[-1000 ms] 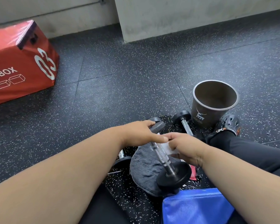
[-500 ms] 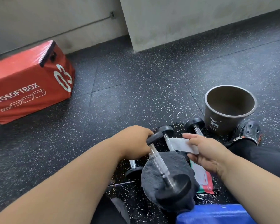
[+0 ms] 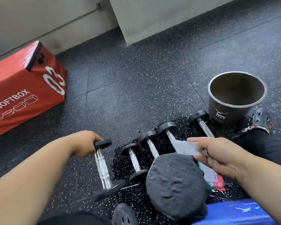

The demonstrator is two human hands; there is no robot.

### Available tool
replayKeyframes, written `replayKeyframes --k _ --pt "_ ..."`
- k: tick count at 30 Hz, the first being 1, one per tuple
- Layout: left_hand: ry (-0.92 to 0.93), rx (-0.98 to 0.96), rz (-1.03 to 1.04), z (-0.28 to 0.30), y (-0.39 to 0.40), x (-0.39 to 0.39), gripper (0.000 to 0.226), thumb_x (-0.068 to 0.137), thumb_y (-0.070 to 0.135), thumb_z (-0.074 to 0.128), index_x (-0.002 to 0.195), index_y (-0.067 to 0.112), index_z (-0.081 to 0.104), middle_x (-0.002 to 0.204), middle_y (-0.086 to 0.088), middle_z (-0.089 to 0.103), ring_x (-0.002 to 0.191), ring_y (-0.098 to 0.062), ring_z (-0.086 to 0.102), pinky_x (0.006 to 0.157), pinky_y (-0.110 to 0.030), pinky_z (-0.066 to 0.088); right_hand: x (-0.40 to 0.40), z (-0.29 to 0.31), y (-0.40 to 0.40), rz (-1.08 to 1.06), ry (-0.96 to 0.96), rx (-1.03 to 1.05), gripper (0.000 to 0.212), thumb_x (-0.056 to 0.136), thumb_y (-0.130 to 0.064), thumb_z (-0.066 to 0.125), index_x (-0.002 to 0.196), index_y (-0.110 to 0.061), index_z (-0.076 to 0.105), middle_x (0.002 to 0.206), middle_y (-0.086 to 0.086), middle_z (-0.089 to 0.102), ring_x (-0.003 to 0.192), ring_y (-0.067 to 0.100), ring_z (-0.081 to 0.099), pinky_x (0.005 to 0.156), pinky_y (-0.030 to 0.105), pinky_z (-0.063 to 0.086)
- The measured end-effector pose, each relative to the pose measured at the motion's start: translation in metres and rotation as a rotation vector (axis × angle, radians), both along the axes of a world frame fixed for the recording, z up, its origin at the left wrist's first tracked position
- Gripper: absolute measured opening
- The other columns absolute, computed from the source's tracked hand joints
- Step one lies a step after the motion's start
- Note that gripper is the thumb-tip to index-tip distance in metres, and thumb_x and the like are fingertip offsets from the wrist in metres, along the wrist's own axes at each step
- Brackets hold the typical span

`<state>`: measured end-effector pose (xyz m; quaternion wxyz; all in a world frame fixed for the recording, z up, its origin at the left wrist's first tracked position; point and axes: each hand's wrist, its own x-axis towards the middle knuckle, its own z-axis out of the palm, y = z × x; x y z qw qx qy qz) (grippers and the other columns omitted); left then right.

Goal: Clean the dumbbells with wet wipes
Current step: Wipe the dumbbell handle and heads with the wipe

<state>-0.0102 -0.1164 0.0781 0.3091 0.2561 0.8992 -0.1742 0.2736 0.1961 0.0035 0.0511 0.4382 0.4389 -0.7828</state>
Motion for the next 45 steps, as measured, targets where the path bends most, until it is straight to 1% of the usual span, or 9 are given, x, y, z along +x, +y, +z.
replayKeyframes --k 4,12,17,23,26,29,32,37,45 --pt "-0.057 -0.086 -0.026 -0.072 -0.018 -0.034 0.044 0.086 0.008 0.063 0.108 0.045 0.072 0.086 0.010 0.076 0.078 -0.013 0.071 0.067 -0.027 0.053 0.000 -0.008 -0.007 0.023 -0.039 -0.040 0.036 0.106 0.003 0.047 0.108 -0.009 0.080 0.100 0.009 0.083 0.082 0.016 0.078 0.076 0.032 0.064" --pt "-0.147 -0.209 -0.136 -0.202 -0.037 -0.076 0.048 0.093 0.009 0.056 0.125 0.040 0.072 0.092 0.011 0.078 0.083 -0.012 0.076 0.081 -0.033 0.064 -0.008 -0.021 -0.022 0.170 -0.072 -0.089 0.033 0.111 -0.010 0.046 0.123 -0.017 0.075 0.114 0.011 0.081 0.101 0.025 0.080 0.071 0.030 0.065" --pt "-0.226 -0.265 -0.120 -0.251 -0.042 -0.088 0.039 0.096 0.010 0.063 0.123 0.037 0.071 0.094 0.008 0.077 0.087 -0.014 0.077 0.082 -0.034 0.065 -0.010 -0.033 -0.025 0.229 -0.124 -0.048 0.034 0.112 -0.012 0.045 0.126 -0.022 0.074 0.116 0.003 0.081 0.106 0.021 0.079 0.087 0.038 0.061" --pt "-0.244 -0.350 -0.139 -0.273 -0.032 -0.094 0.043 0.099 0.007 0.060 0.140 0.021 0.066 0.118 0.000 0.074 0.103 -0.019 0.074 0.090 -0.032 0.061 -0.008 -0.035 -0.024 0.254 -0.163 -0.094 0.033 0.111 -0.013 0.046 0.130 -0.018 0.072 0.123 0.003 0.079 0.110 0.027 0.078 0.042 0.019 0.049" --pt "-0.211 -0.402 -0.202 -0.279 -0.022 -0.091 0.048 0.102 0.007 0.058 0.149 0.016 0.058 0.140 -0.004 0.066 0.118 -0.021 0.068 0.099 -0.028 0.054 -0.008 -0.036 -0.022 0.268 -0.179 -0.118 0.033 0.112 -0.015 0.043 0.130 -0.018 0.071 0.122 0.003 0.079 0.107 0.028 0.079 0.040 0.017 0.036" --pt "-0.202 -0.440 -0.209 -0.284 -0.020 -0.094 0.047 0.104 0.009 0.055 0.151 0.015 0.057 0.147 -0.002 0.062 0.128 -0.020 0.064 0.106 -0.025 0.049 -0.008 -0.034 -0.018 0.245 -0.152 -0.162 0.034 0.112 -0.016 0.043 0.131 -0.016 0.071 0.122 0.004 0.079 0.107 0.029 0.079 0.041 0.019 0.044" --pt "-0.177 -0.430 -0.178 -0.285 -0.020 -0.103 0.046 0.104 0.018 0.055 0.150 0.019 0.059 0.144 -0.001 0.066 0.128 -0.023 0.065 0.110 -0.030 0.049 -0.009 -0.029 -0.016 0.195 -0.105 -0.185 0.033 0.111 -0.016 0.045 0.126 -0.014 0.073 0.122 0.005 0.079 0.109 0.028 0.078 0.058 0.028 0.064" --pt "-0.225 -0.405 -0.094 -0.289 0.001 -0.101 0.041 0.099 0.030 0.058 0.135 0.012 0.067 0.130 -0.008 0.072 0.114 -0.024 0.070 0.106 -0.037 0.055 -0.004 -0.026 -0.011 0.158 -0.075 -0.195 0.032 0.111 -0.014 0.045 0.124 -0.014 0.075 0.121 0.006 0.080 0.108 0.028 0.078 0.083 0.040 0.063" --pt "-0.240 -0.114 0.006 -0.301 0.064 -0.094 0.096 0.096 0.042 0.074 0.170 0.012 0.021 0.164 -0.009 0.047 0.139 -0.030 0.058 0.118 -0.037 0.043 -0.002 -0.029 -0.010 0.167 -0.093 -0.179 0.033 0.112 -0.015 0.045 0.126 -0.016 0.074 0.121 0.006 0.080 0.110 0.026 0.078 0.097 0.045 0.062"
